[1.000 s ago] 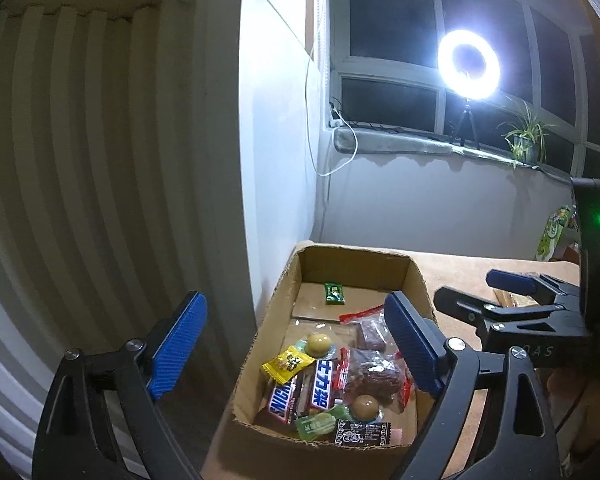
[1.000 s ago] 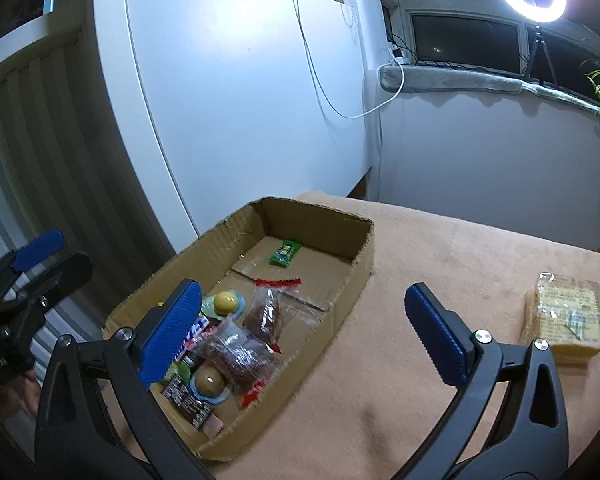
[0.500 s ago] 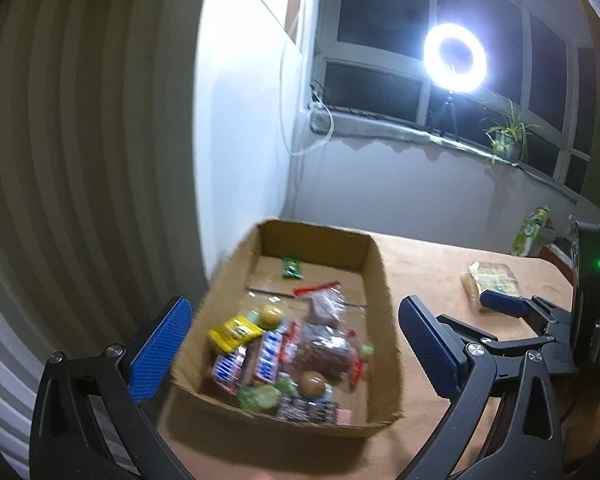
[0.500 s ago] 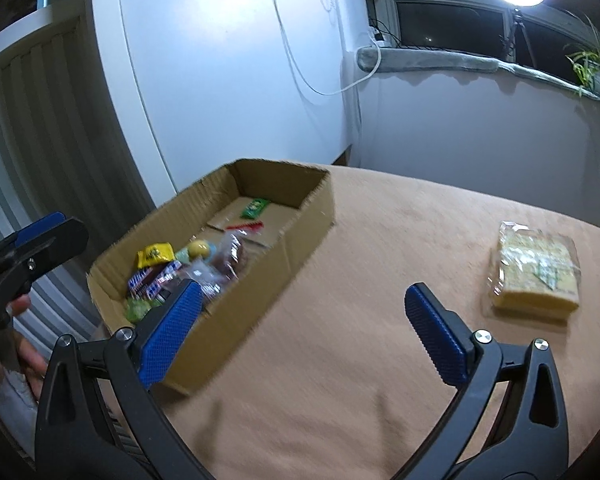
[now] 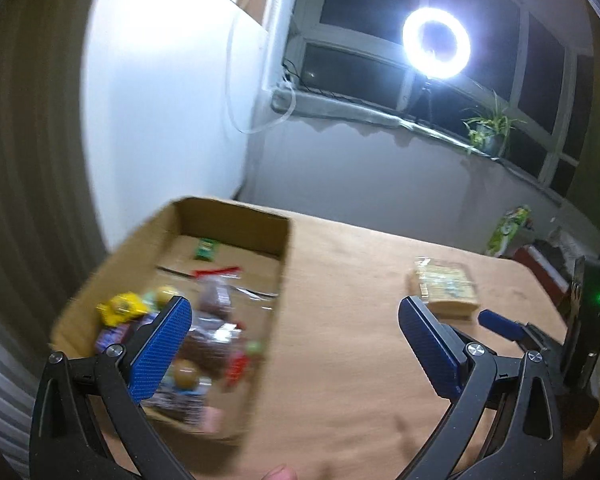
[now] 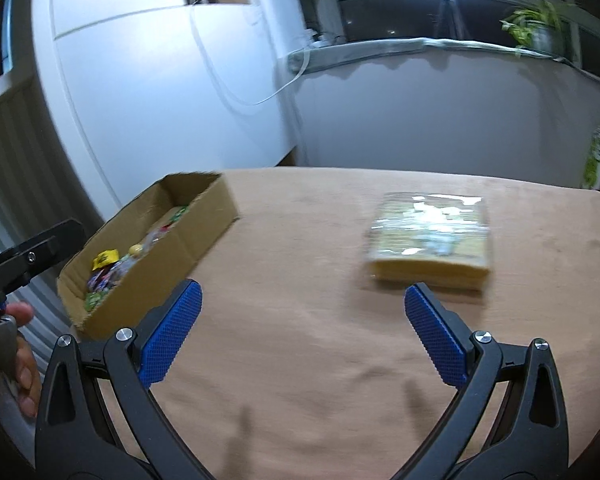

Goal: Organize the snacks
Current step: 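Move both open tools away from the box toward the bagged bread, then grasp the bagged bread between the left and right tools from both sides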

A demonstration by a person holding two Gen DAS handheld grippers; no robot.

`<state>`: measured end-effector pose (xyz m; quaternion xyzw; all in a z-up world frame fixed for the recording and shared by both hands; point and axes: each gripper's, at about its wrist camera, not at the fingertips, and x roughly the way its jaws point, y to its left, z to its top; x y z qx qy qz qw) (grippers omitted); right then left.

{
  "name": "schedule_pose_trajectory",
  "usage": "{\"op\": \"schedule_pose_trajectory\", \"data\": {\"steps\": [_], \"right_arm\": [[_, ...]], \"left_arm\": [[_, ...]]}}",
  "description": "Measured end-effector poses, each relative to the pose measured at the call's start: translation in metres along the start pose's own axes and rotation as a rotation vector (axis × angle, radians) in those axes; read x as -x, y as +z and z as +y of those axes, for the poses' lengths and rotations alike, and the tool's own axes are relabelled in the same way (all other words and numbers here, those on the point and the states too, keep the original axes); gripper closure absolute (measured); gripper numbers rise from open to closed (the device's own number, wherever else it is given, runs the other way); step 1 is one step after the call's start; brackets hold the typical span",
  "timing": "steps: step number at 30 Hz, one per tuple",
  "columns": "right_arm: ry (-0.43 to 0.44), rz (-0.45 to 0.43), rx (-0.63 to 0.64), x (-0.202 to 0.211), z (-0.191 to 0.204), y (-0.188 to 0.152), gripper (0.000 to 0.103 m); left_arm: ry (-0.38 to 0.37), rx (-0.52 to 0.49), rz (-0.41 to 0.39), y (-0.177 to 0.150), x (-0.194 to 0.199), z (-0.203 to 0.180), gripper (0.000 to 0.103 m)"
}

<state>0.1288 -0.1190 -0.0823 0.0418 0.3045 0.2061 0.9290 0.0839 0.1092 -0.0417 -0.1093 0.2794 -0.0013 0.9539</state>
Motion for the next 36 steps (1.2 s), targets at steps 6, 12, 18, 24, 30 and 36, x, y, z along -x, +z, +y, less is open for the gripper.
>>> {"op": "schedule_pose_trajectory", "data": {"steps": [6, 12, 18, 24, 30, 36], "right_arm": [[-0.037, -0.002, -0.076, 0.008, -0.058, 0.002, 0.0], [-0.055, 0.021, -0.131, -0.003, -0.1, 0.008, 0.0], [-0.028, 0.075, -0.207, -0.028, -0.13, 0.014, 0.0], [-0.008, 0.101, -0.189, -0.044, -0.13, 0.017, 0.0], [0.006, 0.113, -0.17, -0.055, -0.126, 0.018, 0.0], [0.046, 0.161, -0.163, -0.069, -0.126, 0.015, 0.024]], "left_arm": [[-0.023, -0.019, 0.049, 0.001, -0.029, -0.038, 0.0], [-0.079, -0.106, 0.13, 0.003, -0.072, -0.082, 0.0], [-0.152, -0.118, 0.239, 0.006, -0.122, -0.108, 0.001], [-0.173, -0.113, 0.278, 0.012, -0.158, -0.118, 0.002], [-0.218, -0.142, 0.309, 0.017, -0.185, -0.133, 0.002], [-0.27, -0.174, 0.374, 0.01, -0.205, -0.151, 0.018]]}}
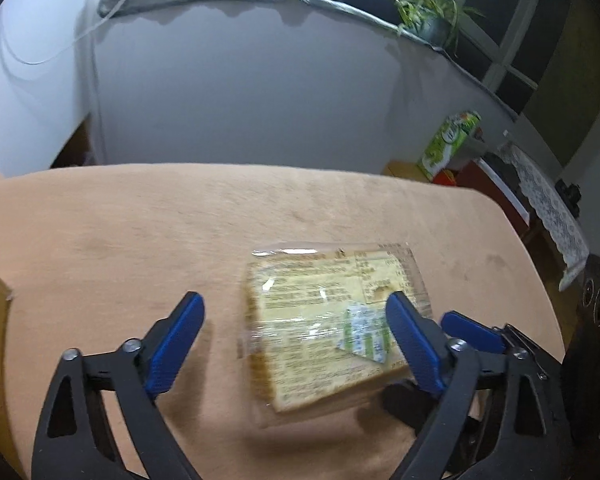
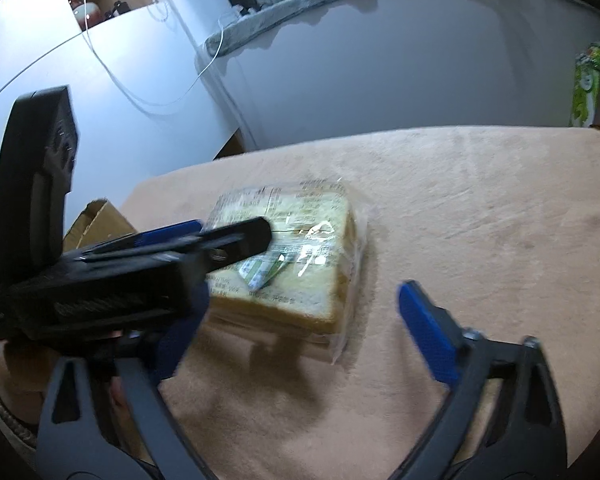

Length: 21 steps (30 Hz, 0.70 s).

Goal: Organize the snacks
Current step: 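Grasp the bagged bread between the left and right tools from both sides, then lift the bagged bread with both tools and carry it over the box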

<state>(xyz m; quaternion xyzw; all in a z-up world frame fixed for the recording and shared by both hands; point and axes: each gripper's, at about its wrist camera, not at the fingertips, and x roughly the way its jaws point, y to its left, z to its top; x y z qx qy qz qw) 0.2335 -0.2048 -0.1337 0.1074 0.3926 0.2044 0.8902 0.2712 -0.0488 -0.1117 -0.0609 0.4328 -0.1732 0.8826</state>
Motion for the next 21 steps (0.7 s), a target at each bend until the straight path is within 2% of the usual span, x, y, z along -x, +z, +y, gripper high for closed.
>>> {"op": "schedule_pose_trajectory", "data": {"steps": [1, 3, 13, 21], "right_arm": [[0.008, 0.008, 0.0, -0.002, 0.0, 0.0, 0.033], [0.015, 0.007, 0.005, -0.003, 0.001, -0.001, 0.035], [0.006, 0.0, 0.014, -0.002, 0.003, -0.002, 0.039], [-0.045, -0.031, 0.066, 0.025, 0.021, -0.015, 0.039]], "left_arm": [[-0.01, -0.006, 0.003, 0.0, -0.003, -0.001, 0.021], [-0.049, -0.006, -0.005, -0.002, -0.005, -0.002, 0.028], [-0.042, -0.006, -0.034, -0.007, -0.002, -0.002, 0.031], [-0.047, 0.005, -0.045, -0.017, 0.017, -0.009, 0.031]]}}
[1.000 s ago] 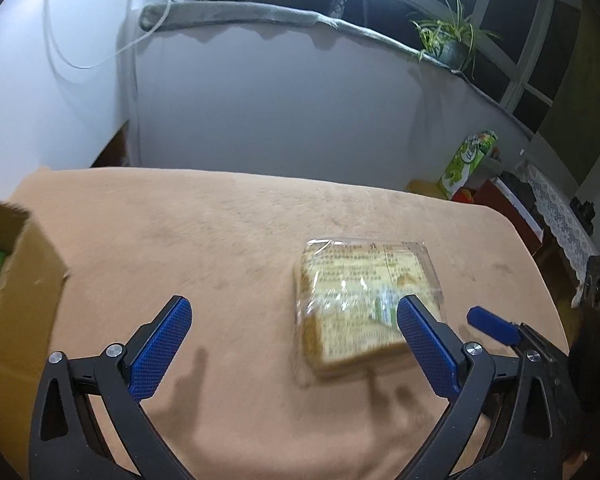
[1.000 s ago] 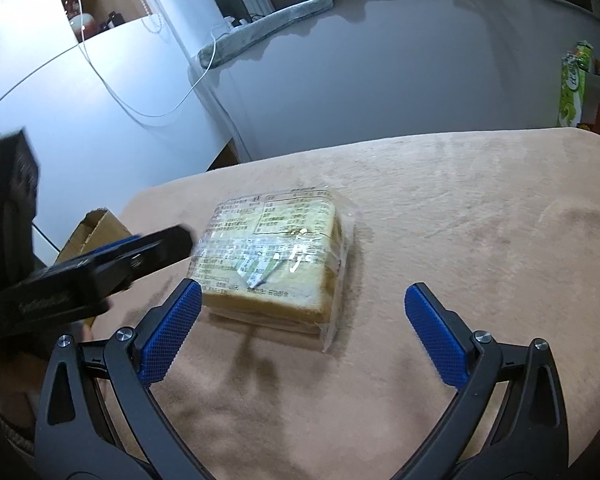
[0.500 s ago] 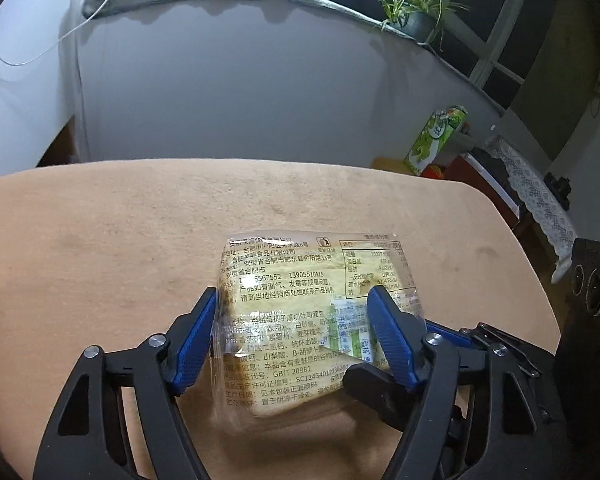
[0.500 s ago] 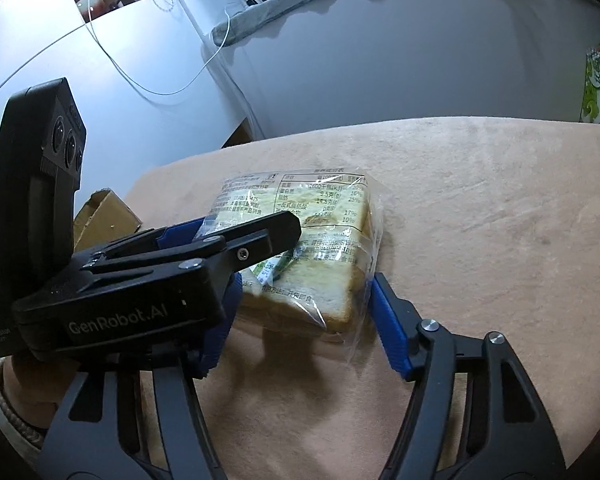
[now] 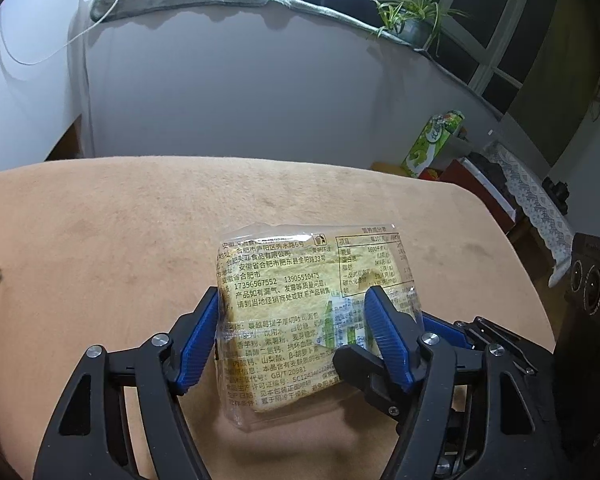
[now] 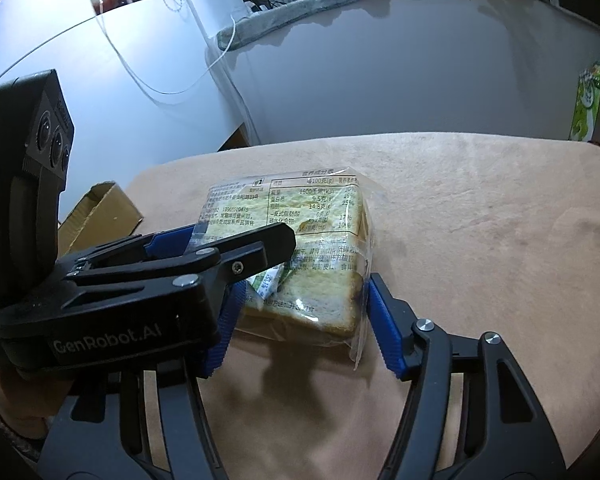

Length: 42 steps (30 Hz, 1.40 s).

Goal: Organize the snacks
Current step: 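Lift the bagged bread with both tools and carry it over the box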

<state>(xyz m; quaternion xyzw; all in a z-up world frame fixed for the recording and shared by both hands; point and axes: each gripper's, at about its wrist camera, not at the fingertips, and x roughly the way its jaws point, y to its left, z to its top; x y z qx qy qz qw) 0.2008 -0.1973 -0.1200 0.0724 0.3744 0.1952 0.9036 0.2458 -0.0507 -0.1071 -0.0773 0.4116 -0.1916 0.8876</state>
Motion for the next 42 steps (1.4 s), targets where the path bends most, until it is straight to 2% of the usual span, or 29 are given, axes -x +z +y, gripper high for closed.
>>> {"op": "schedule_pose_trajectory", "data": {"steps": [11, 21, 31, 42], "right_arm": [[-0.018, -0.03, -0.018, 0.051, 0.019, -0.039, 0.039], [-0.018, -0.096, 0.074, 0.089, 0.073, -0.031, 0.039], [0.03, -0.134, 0.209, 0.093, 0.159, -0.015, 0.039], [0.151, -0.114, 0.364, 0.056, 0.259, -0.002, 0.039]], "left_arm": [[-0.013, -0.02, -0.006, -0.035, 0.036, -0.022, 0.031], [-0.003, -0.038, -0.097, -0.046, 0.092, -0.026, 0.031], [0.035, 0.019, -0.231, -0.048, 0.16, 0.021, 0.031], [0.139, 0.146, -0.334, -0.062, 0.214, 0.097, 0.031]]}}
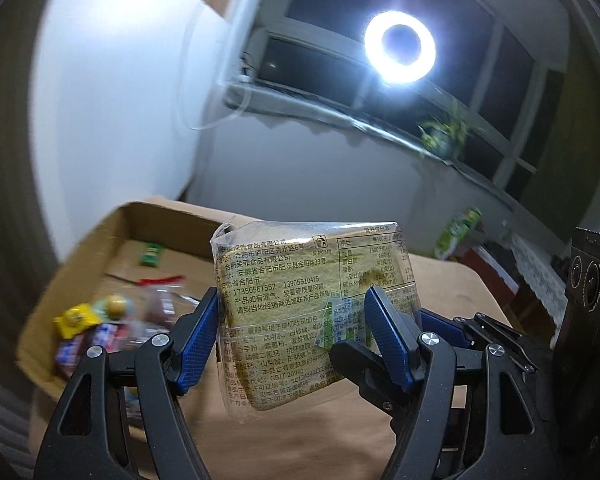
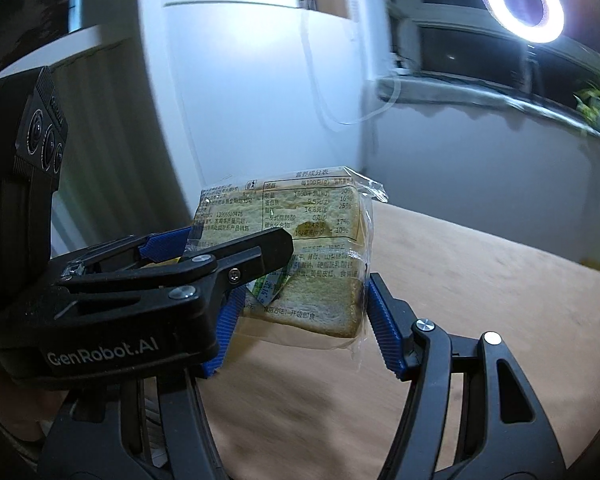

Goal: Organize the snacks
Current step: 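Lift the bagged bread with both tools and carry it over the box, then lower the bread into the box and open both tools to release it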

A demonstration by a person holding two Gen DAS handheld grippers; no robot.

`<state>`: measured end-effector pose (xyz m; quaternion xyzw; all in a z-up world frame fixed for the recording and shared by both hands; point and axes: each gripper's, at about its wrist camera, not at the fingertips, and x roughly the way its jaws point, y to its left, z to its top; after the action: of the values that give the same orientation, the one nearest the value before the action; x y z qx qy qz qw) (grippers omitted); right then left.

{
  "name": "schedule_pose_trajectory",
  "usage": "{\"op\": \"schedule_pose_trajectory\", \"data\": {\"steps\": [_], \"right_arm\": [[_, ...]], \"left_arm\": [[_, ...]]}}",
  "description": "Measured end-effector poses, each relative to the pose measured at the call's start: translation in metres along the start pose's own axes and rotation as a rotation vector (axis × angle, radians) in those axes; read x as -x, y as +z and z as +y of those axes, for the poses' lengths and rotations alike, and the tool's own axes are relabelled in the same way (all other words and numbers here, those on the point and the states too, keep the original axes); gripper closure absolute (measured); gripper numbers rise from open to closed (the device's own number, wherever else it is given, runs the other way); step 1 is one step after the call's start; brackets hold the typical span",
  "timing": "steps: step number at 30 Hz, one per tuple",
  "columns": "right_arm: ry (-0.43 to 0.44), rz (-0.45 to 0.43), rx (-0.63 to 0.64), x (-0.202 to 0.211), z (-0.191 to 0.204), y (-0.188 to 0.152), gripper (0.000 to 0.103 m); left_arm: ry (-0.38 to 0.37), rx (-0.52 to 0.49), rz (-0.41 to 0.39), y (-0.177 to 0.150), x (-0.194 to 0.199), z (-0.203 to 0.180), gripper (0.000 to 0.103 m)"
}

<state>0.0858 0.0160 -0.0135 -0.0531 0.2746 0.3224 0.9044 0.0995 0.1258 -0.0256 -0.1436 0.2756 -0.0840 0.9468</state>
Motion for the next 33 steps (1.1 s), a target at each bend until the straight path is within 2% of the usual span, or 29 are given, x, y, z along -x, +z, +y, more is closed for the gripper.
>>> {"op": "schedule_pose_trajectory", "data": {"steps": [8, 16, 22, 33], "right_arm": [[0.082, 0.02, 0.06, -0.036, 0.043, 0.011, 0.039], [0.137, 0.045, 0.101, -0.071, 0.066, 0.018, 0.039], [0.142, 0.068, 0.103, -0.1, 0.063, 0.02, 0.039], [0.096, 0.06, 0.067, -0.129, 0.039, 0.032, 0.039]], "left_arm": [[0.087, 0.075, -0.039, 0.001, 0.021, 0.057, 0.031], [0.141, 0.117, -0.049, 0.001, 0.029, 0.094, 0.031], [0.166, 0.141, -0.037, -0.002, 0.021, 0.111, 0.031], [0.133, 0.123, -0.016, 0.009, -0.011, 0.115, 0.031]]}}
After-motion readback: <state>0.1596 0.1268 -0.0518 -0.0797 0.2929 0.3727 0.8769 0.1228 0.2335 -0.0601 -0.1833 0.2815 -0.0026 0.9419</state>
